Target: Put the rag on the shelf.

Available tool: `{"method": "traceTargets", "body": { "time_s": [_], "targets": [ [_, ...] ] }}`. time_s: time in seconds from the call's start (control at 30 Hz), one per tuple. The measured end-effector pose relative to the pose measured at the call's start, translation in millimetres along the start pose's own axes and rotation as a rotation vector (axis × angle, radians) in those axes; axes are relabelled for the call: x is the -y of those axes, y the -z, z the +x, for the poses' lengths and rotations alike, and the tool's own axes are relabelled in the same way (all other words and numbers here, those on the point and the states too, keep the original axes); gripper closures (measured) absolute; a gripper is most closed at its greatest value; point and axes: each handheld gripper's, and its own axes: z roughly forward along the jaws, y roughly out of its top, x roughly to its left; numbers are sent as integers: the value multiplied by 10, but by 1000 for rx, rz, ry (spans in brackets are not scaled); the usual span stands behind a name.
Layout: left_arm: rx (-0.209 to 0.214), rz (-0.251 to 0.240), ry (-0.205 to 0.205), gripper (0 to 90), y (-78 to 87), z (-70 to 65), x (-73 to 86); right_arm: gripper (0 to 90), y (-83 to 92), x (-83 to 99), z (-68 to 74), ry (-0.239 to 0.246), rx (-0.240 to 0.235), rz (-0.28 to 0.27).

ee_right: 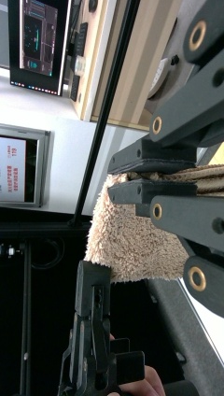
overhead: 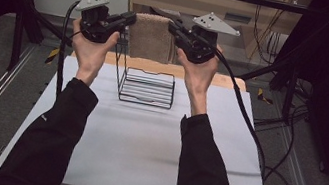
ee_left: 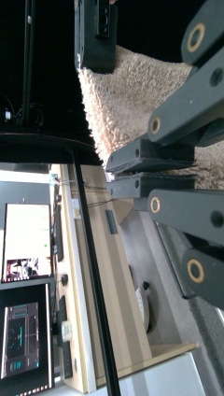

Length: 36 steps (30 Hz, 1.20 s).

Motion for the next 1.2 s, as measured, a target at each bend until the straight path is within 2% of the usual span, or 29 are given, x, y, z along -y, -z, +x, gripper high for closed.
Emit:
{"method": "traceTargets", "body": {
  "time_s": [0.2, 0.37, 0.63, 0.7, 0.9, 1.2],
  "targets": [
    [-11, -5, 1, 860, -61, 45, -20, 849, -93, -15, -54, -7, 8, 1],
    [-19, -15, -10, 860, -73, 55, -118, 849, -145, -50, -114, -26, 4, -13],
    [-48, -28, -29, 860, -124, 104, -228, 850, -227, -160, -141, -14, 8, -38],
    [-46, -29, -28, 860, -150, 121, -228, 850, -253, -165, -165, -21, 5, -45],
    [-52, -25, -51, 860, -230, 170, -174, 849, -320, -132, -201, 3, 18, -30],
    [-52, -17, -58, 860, -298, 225, -87, 848, -409, -70, -244, 15, 24, -9]
  ]
}}
